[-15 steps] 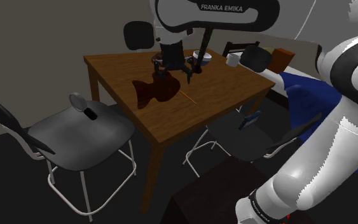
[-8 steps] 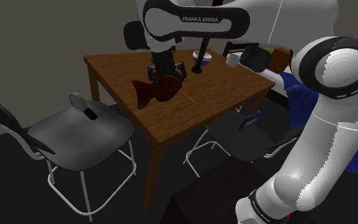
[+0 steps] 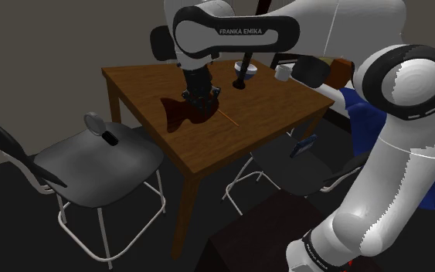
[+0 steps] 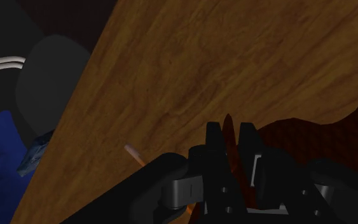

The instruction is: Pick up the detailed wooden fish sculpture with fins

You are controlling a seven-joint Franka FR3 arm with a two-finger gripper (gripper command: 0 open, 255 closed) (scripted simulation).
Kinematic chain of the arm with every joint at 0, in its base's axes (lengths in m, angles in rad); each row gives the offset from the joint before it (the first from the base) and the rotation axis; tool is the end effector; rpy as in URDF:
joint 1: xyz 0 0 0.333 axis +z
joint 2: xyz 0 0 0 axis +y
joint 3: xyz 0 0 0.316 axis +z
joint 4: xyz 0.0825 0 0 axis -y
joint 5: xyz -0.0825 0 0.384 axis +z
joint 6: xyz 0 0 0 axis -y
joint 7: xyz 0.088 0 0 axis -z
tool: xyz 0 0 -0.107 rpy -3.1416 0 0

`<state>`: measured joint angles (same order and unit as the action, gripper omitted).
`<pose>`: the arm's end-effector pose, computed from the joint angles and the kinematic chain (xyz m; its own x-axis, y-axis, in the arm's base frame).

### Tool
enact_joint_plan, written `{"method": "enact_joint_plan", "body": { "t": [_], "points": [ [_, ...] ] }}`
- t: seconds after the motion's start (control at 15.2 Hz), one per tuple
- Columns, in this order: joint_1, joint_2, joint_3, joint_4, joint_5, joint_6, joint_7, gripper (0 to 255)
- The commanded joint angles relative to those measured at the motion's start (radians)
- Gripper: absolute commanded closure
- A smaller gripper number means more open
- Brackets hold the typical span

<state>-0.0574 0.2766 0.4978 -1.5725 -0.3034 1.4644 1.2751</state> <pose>0.5652 0.1966 0.4746 0.6990 -0.7129 0.0562 -0.6767 -0.6339 0.3744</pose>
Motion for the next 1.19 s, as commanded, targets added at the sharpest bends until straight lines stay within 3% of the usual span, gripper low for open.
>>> {"method": "enact_joint_plan", "body": {
  "t": [0.0, 0.33, 1.12],
  "points": [
    [-0.001, 0.000, -0.001, -0.003, 0.000, 0.001, 0.000, 255],
    [0.000, 0.002, -0.001, 0.002, -0.001, -0.002, -0.001, 255],
    [0.020, 0.011, 0.003, 0.175, -0.007, -0.164, -0.028, 255]
  ]
}}
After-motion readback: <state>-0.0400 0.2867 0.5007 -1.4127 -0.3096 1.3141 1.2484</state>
